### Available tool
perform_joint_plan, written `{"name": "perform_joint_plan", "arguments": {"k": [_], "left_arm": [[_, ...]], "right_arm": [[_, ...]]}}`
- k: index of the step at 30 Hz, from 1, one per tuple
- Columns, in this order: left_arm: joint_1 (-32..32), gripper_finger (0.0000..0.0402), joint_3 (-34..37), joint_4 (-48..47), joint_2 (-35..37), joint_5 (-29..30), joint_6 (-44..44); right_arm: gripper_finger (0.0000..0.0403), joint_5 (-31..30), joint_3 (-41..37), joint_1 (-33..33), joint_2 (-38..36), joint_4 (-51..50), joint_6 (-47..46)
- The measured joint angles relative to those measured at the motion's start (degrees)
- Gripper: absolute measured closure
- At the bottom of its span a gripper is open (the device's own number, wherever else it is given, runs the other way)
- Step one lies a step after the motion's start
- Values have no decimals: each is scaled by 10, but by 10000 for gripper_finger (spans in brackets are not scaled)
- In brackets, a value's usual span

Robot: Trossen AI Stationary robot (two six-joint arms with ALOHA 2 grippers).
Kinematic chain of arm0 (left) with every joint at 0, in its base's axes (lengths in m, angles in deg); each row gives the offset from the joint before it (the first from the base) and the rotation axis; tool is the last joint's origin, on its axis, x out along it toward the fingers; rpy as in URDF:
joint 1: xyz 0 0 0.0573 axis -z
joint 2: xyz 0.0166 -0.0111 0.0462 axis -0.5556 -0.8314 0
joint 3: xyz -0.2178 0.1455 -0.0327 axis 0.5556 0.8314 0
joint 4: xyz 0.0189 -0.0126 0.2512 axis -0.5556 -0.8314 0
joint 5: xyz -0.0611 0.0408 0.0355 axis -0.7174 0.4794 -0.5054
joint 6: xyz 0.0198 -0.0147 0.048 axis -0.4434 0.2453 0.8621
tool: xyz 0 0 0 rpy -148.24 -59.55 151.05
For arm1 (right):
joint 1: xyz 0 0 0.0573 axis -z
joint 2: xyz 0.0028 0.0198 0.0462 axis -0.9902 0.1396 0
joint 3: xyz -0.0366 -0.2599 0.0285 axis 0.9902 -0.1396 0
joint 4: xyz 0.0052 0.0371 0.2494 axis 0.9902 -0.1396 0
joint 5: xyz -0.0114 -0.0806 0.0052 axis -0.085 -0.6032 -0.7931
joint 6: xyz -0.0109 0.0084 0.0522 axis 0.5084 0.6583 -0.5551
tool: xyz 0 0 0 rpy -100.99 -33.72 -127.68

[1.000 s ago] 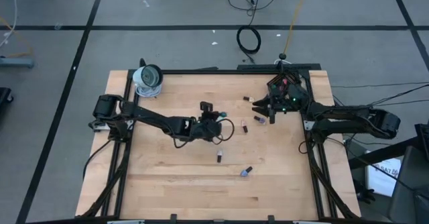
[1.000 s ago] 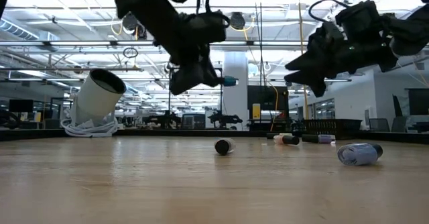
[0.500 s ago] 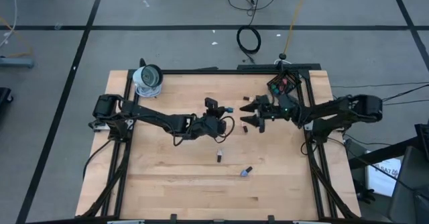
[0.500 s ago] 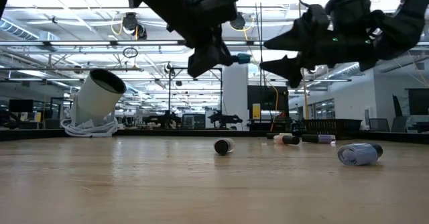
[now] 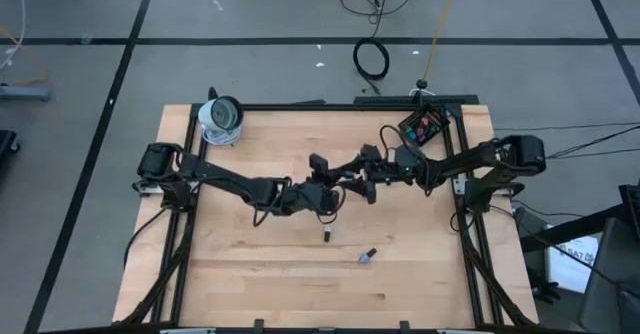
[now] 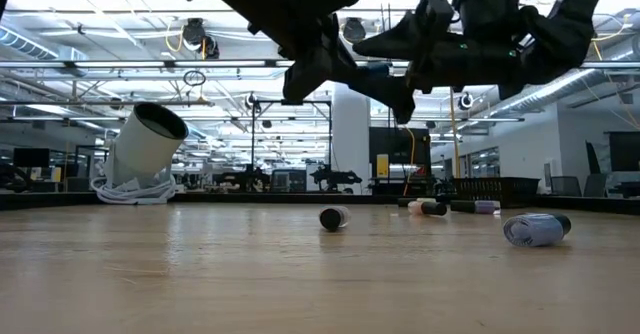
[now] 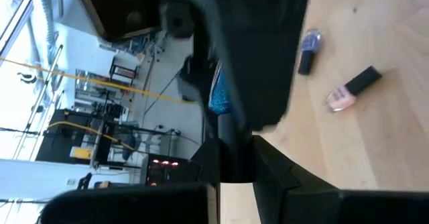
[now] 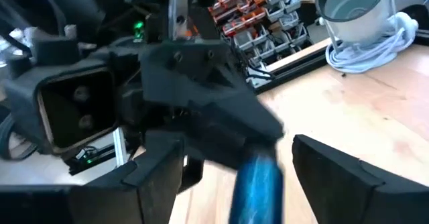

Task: Pick & Place Nail Polish
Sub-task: Put the silver blue nail polish into the black bin

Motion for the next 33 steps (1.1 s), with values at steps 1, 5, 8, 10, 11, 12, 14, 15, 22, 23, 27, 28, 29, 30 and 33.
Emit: {"name": "perform_joint_plan", "arguments": {"k": [1, 5, 8, 10, 11, 12, 14, 15, 22, 23, 27, 28, 29, 30, 33], "left_arm": [[1, 364, 0, 0, 0, -1, 0], [4, 364, 0, 0, 0, -2, -2], [4, 364, 0, 0, 0, -1, -5], [4, 364, 0, 0, 0, -1, -10], [4, 364, 0, 0, 0, 0, -11], [4, 364, 0, 0, 0, -1, -14], [5, 364, 0, 0, 0, -1, -19], [5, 364, 0, 0, 0, -2, -19], [5, 364, 0, 0, 0, -4, -19], [5, 364, 0, 0, 0, -4, -19], [5, 360, 0, 0, 0, -6, -25], [5, 358, 0, 0, 0, -7, -27], [5, 356, 0, 0, 0, -7, -30], [5, 356, 0, 0, 0, -8, -31], [9, 354, 0, -1, 0, -7, -31]], "right_arm": [[143, 0, 1, -1, 0, 0, 2], [159, 1, 3, 0, -1, 1, 2], [177, 3, 3, 0, -1, 2, 2], [191, 14, 3, 0, -1, 0, 2], [199, 15, 3, 0, -1, -1, 2], [206, 16, 3, 0, -1, -1, 2], [221, 17, 3, 0, -1, 0, 2], [229, 16, 3, 0, -1, -1, 2], [280, 15, 3, 0, -1, -6, 7], [288, 15, 3, 0, -1, -6, 8], [319, 14, 3, 0, -1, -8, 15], [327, 14, 2, 0, -1, -8, 16], [335, 14, 2, 0, -1, -8, 17], [342, 14, 2, 0, -1, -8, 19], [346, 17, 2, 0, -1, -8, 21]]}}
